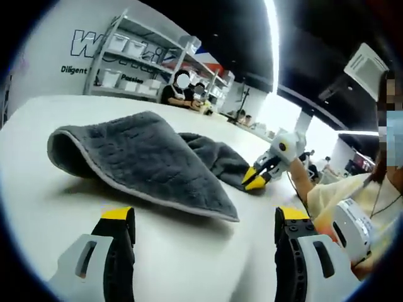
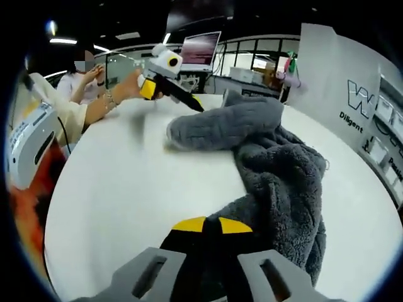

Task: Fold the towel on the table until its edges align and the towel forms a compact rectangular stack.

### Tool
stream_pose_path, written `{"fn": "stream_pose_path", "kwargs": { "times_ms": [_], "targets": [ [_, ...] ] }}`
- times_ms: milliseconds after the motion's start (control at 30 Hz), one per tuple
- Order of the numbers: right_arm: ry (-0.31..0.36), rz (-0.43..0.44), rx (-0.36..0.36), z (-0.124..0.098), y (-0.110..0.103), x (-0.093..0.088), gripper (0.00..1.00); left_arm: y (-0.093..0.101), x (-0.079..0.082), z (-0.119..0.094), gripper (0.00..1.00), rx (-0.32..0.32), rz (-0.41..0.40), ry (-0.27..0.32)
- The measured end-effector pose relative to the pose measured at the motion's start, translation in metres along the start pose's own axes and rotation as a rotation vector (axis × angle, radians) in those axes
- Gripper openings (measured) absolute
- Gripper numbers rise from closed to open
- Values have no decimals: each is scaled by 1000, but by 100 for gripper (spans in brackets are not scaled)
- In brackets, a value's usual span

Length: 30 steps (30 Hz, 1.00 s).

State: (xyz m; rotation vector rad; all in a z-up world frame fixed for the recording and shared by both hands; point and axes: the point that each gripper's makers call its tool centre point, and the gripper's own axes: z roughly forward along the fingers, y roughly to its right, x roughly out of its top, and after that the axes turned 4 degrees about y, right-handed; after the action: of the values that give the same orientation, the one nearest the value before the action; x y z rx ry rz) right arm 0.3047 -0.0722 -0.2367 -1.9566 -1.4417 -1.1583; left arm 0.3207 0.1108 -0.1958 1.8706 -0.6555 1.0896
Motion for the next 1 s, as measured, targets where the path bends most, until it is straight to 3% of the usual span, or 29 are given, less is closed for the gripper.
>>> {"fn": "stream_pose_path", "kwargs": {
  "times_ms": [67, 233, 500, 767, 1000],
  "targets": [
    [0, 1, 0, 0, 0, 0, 2, 7, -5, 4, 86, -38, -7, -18],
    [2, 2, 1, 0, 0, 0, 2, 16, -10, 9, 82, -64, 5, -35],
    [4, 8, 3, 0, -1, -1, 2, 27, -13, 17, 71, -130, -49, -12],
    [4, 7, 3, 0, -1, -1, 2, 32, -16, 21, 55, -154, -86, -4],
    [2, -2, 1, 0, -2, 0, 2, 24, -22, 27, 42, -126, -110, -7]
  ]
}}
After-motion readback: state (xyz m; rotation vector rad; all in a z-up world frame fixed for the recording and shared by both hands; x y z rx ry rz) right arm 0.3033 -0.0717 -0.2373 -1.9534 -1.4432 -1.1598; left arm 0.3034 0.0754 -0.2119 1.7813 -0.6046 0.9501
